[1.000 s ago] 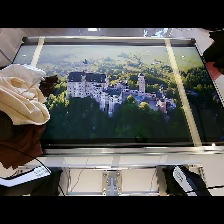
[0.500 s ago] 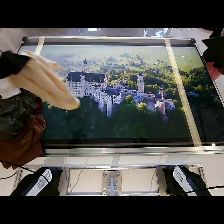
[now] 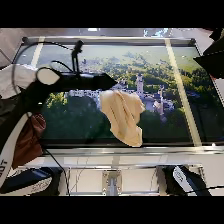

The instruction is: Fold the shirts.

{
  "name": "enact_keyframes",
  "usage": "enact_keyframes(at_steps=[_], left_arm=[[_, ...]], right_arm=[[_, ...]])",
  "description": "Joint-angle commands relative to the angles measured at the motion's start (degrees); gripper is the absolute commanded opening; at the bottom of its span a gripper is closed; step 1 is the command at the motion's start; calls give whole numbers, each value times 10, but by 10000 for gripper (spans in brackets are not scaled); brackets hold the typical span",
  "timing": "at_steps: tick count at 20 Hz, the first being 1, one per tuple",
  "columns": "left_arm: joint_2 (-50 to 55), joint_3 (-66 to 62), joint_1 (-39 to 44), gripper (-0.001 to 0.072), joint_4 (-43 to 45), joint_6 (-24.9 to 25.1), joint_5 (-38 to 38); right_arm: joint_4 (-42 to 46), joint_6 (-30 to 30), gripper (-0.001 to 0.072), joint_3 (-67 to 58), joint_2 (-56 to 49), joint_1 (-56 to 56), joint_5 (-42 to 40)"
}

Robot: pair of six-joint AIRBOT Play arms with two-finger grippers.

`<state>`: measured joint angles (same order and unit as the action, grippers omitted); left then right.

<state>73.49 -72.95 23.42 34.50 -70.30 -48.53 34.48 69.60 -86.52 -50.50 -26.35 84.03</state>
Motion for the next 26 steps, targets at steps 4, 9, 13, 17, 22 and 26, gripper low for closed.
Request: enact_keyframes(at_steps=[4,9,13,17,22,26], left_arm=[[26,0,-123,713,2,0,66],[17,31,-350,705,2,-36,-222],[-71,241,-392,705,-14,-10,-214],[-186,509,-320,705,-261,57,-79],[-206,622,-120,705,-379,113,24],[-205,615,52,705,-410,112,205]], right_arm=[[209,-1,527,0,-3,0,-16],[277,4,527,20,-58,0,-17],[252,15,526,122,-115,9,-12],[238,15,526,244,-145,65,-60],[211,15,526,304,-173,182,-229],[212,15,526,304,-184,243,-289]])
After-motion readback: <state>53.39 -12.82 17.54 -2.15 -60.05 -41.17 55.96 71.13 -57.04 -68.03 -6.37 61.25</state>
